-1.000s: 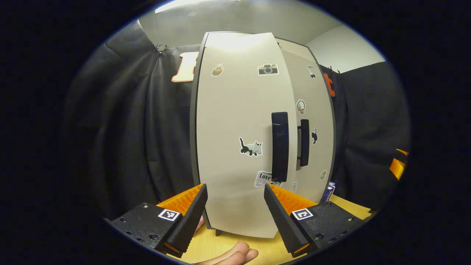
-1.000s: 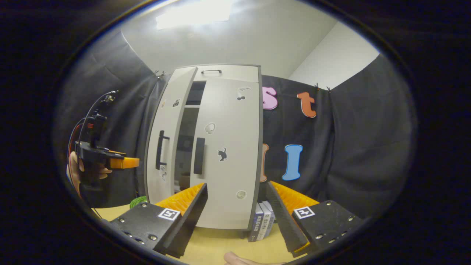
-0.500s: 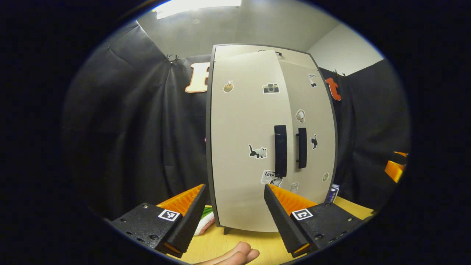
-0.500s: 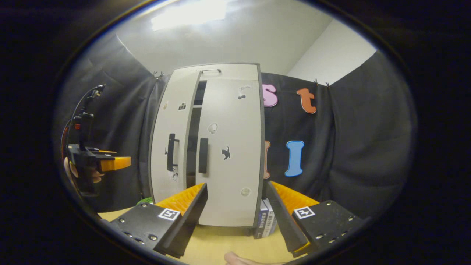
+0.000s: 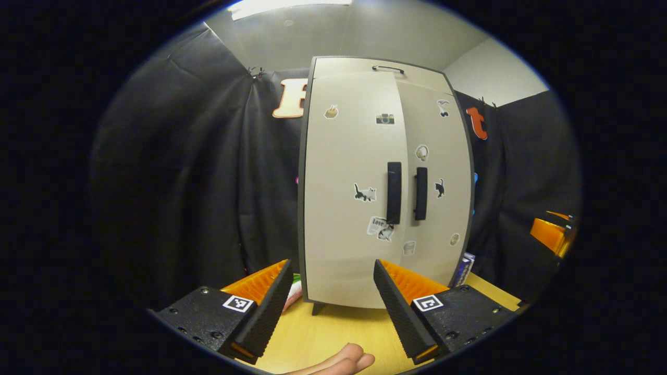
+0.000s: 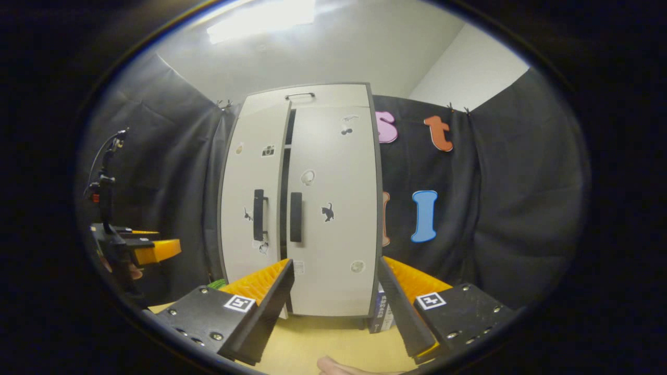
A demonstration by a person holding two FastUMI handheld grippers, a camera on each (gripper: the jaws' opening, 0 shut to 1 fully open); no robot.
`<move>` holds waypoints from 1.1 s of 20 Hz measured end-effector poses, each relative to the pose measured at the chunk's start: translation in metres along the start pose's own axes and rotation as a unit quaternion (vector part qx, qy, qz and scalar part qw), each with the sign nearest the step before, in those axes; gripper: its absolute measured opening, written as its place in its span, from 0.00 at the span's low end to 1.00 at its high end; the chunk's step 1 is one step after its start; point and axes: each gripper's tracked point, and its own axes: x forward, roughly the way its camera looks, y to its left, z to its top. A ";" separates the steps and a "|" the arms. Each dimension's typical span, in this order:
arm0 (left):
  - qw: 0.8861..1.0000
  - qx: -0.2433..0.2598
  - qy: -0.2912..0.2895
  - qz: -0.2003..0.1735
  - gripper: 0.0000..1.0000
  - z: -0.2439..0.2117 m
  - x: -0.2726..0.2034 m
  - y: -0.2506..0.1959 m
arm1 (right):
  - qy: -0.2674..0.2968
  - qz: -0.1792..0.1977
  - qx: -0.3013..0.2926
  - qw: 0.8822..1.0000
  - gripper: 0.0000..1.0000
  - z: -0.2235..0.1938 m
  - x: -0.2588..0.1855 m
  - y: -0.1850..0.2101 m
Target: Grab one shoe with the right hand and put it into the shoe cabinet, grab the other shoe with the left hand and put it into the shoe cabinet; then close the right door with the right hand and the left door with the left hand.
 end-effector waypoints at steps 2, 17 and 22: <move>1.000 -0.011 -0.008 0.008 0.95 -0.002 -0.011 0.002 | 0.004 0.000 -0.001 1.000 0.96 -0.001 0.000 0.001; 1.000 0.012 -0.025 -0.002 0.95 0.012 -0.031 -0.025 | 0.008 0.013 0.008 1.000 0.96 -0.013 -0.011 -0.011; 0.999 0.018 -0.029 0.001 0.95 0.014 -0.036 -0.032 | 0.006 0.021 0.004 1.000 0.96 -0.015 -0.018 -0.012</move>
